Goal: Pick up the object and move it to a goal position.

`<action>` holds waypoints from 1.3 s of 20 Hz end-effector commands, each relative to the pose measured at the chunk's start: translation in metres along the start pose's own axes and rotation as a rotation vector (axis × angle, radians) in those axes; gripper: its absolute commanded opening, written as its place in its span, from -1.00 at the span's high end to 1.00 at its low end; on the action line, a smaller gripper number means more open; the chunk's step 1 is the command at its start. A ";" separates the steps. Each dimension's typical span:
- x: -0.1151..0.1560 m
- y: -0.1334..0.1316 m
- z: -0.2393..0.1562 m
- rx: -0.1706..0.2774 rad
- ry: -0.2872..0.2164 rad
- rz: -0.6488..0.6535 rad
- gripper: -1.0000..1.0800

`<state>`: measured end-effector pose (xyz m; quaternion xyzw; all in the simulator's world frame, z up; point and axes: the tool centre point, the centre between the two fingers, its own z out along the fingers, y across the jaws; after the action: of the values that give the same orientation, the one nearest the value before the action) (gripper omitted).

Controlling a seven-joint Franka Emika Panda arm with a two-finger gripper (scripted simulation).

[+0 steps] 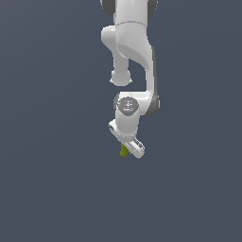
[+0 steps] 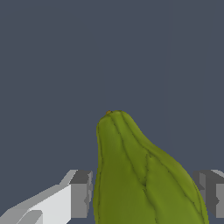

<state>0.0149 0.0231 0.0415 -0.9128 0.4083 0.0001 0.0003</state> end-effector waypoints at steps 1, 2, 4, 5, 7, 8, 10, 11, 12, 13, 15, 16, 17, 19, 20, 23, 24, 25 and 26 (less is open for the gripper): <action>0.000 0.000 0.001 0.000 0.000 0.000 1.00; 0.000 0.000 0.001 0.000 0.000 0.000 1.00; 0.000 0.000 0.001 0.000 0.000 0.000 1.00; 0.000 0.000 0.001 0.000 0.000 0.000 1.00; 0.000 0.000 0.000 0.000 0.000 0.000 1.00; 0.001 0.000 0.000 0.000 0.000 0.000 1.00; 0.005 0.001 -0.001 0.000 0.000 0.000 1.00; 0.008 0.002 -0.002 0.000 0.000 0.000 1.00; 0.012 0.002 -0.003 0.000 0.000 0.000 1.00; 0.016 0.003 -0.003 0.000 0.000 0.000 1.00; 0.026 0.005 -0.006 0.000 0.000 0.000 1.00; 0.032 0.006 -0.007 0.000 0.000 0.000 1.00; 0.038 0.008 -0.008 0.000 0.000 0.000 1.00; 0.052 0.010 -0.011 0.000 0.000 0.000 1.00; 0.059 0.012 -0.012 0.000 0.000 0.000 1.00; 0.082 0.016 -0.017 0.000 0.000 0.000 1.00; 0.091 0.018 -0.019 0.000 0.000 0.000 1.00; 0.099 0.019 -0.021 0.000 0.000 0.000 1.00; 0.108 0.021 -0.023 0.000 0.000 0.000 1.00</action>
<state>0.0639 -0.0595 0.0600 -0.9129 0.4082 0.0010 -0.0003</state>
